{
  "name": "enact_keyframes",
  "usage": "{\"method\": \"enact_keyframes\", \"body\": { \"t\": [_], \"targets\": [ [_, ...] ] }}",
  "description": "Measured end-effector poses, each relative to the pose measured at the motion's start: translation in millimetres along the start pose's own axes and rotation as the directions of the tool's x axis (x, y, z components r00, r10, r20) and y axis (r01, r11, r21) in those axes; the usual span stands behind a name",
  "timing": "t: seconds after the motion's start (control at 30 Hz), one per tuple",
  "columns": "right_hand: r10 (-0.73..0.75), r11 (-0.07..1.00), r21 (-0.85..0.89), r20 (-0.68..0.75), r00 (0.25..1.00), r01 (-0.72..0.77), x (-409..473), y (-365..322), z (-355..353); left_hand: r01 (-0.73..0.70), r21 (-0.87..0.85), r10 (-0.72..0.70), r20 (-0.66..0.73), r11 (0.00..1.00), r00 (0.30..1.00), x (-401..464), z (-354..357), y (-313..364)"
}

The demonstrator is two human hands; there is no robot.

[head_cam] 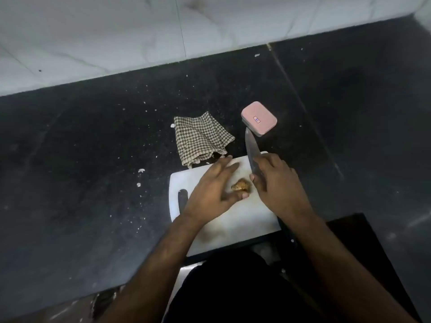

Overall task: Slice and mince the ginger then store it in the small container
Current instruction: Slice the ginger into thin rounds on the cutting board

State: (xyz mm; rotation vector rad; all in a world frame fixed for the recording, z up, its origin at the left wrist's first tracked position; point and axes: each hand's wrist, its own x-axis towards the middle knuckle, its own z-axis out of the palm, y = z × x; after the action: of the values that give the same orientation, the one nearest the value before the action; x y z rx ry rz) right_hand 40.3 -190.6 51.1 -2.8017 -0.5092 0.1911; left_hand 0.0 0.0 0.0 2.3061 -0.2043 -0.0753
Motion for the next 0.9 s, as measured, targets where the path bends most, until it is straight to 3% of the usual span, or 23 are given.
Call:
{"method": "enact_keyframes", "body": {
  "t": [0.17, 0.4, 0.57, 0.7, 0.83, 0.9],
  "targets": [
    [-0.034, 0.999, 0.002, 0.071, 0.997, 0.034, -3.2, 10.0, 1.7, -0.015, 0.012, 0.016, -0.047, 1.0, 0.999, -0.7, 16.4, -11.9],
    [0.08, 0.994, 0.057, 0.244, 0.967, -0.096, -39.4, 19.1, 0.1, 0.037, -0.06, -0.045, -0.135, 0.998, 0.99, -7.5, 22.8, -5.9],
    [0.115, 0.979, 0.16, 0.092, 0.989, -0.129, -39.0, 7.5, 18.4, 0.02, 0.045, -0.013, -0.14, 0.999, 0.99, -4.3, 21.9, -5.0],
    [0.23, 0.947, 0.21, 0.089, 0.969, -0.244, -34.7, 8.6, 29.3, 0.02, 0.028, -0.016, -0.15, 0.999, 0.989, -0.9, 23.2, -4.7],
    [0.17, 0.952, 0.249, 0.046, 0.984, -0.176, -33.7, 14.8, 29.4, 0.037, -0.058, -0.048, -0.185, 0.998, 0.982, -4.0, 25.3, -5.2],
    [0.143, 0.962, 0.229, 0.042, 0.989, -0.149, -37.0, 16.7, 31.5, 0.019, 0.015, -0.016, -0.181, 1.0, 0.983, -8.6, 28.2, -5.6]
  ]
}}
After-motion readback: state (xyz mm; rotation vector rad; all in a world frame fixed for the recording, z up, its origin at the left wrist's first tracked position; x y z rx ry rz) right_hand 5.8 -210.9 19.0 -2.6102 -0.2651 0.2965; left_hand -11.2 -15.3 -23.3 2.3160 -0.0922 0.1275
